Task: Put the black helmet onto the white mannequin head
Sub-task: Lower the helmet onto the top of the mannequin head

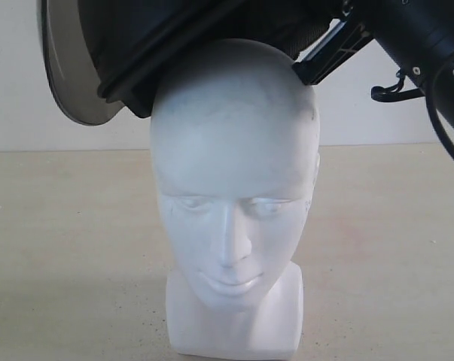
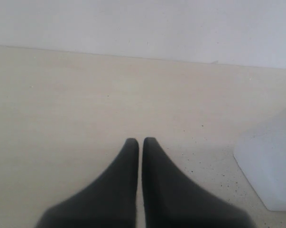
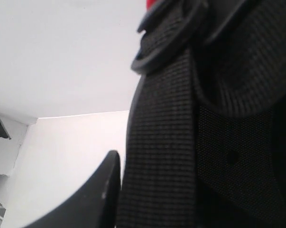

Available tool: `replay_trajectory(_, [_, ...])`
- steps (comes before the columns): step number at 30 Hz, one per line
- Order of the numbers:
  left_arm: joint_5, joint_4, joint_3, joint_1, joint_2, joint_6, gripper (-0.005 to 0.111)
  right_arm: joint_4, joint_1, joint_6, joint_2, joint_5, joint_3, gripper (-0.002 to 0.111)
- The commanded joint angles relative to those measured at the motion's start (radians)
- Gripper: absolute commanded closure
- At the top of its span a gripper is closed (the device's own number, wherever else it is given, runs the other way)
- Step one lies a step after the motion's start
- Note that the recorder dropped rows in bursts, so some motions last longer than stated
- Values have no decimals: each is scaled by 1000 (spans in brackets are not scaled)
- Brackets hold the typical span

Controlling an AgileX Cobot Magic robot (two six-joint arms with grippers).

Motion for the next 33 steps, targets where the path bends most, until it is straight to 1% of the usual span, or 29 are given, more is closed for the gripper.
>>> replay_trajectory(1, [2, -4, 3, -3, -4, 5, 102, -25, -12, -4, -27, -72, 2, 109])
replay_trajectory(10, [2, -4, 3, -3, -4, 5, 102, -15, -12, -4, -39, -72, 9, 109])
replay_trajectory(15, [2, -4, 3, -3, -4, 5, 102, 20, -12, -4, -63, -72, 75, 109])
replay_trajectory(24, [2, -4, 3, -3, -4, 5, 102, 29, -12, -4, -71, -72, 151, 109])
replay_trajectory(33, [2, -4, 3, -3, -4, 5, 102, 55, -12, -4, -60, -72, 186, 109])
